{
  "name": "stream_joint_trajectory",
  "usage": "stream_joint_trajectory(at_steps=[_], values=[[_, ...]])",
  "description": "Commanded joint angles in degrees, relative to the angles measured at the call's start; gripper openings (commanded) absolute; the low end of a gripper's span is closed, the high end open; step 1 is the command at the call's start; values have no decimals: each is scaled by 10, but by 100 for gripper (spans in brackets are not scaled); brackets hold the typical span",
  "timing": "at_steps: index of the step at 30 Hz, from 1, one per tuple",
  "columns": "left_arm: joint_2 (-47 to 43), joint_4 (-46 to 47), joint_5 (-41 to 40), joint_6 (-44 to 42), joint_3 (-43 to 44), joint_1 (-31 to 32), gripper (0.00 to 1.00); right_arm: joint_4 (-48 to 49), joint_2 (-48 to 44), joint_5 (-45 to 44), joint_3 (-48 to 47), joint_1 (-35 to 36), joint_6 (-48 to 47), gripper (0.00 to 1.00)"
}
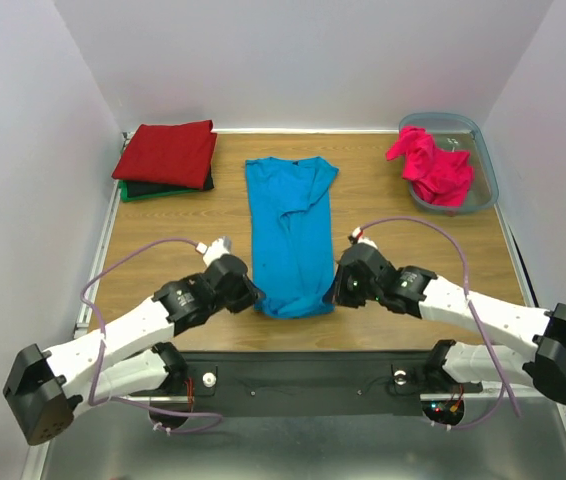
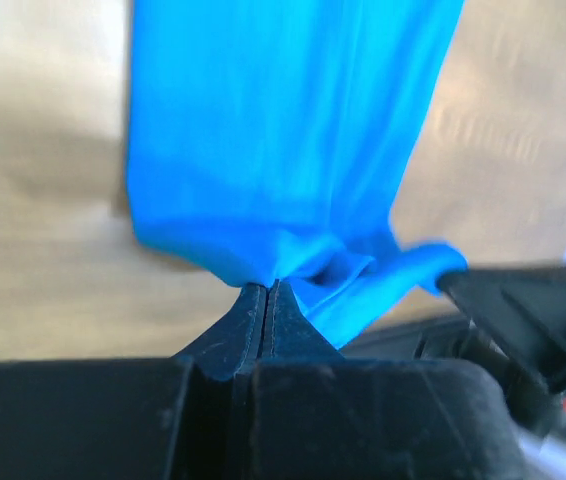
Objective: Fold and stack the t-shirts
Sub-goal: Fold the tshirt
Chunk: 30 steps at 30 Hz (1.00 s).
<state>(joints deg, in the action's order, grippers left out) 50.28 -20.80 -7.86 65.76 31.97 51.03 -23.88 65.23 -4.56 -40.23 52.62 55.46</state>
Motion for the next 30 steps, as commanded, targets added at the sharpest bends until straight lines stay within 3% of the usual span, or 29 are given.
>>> stream_joint_trajectory(at_steps=[1, 12, 27, 29, 30], values=[[36, 42, -17, -97, 42, -70, 0, 7, 15, -44, -53, -42, -60, 0], [237, 129, 51, -205, 155, -211, 0, 30, 141, -85, -183, -151, -142, 0], [472, 131, 58, -261, 353, -282, 0, 59, 378, 14, -361, -268, -210, 0], [503, 118, 61, -267, 378, -286, 0, 60, 410, 33, -388, -277, -215, 6], [516, 113, 61, -266, 384, -290, 0, 59, 425, 39, -399, -282, -219, 16]])
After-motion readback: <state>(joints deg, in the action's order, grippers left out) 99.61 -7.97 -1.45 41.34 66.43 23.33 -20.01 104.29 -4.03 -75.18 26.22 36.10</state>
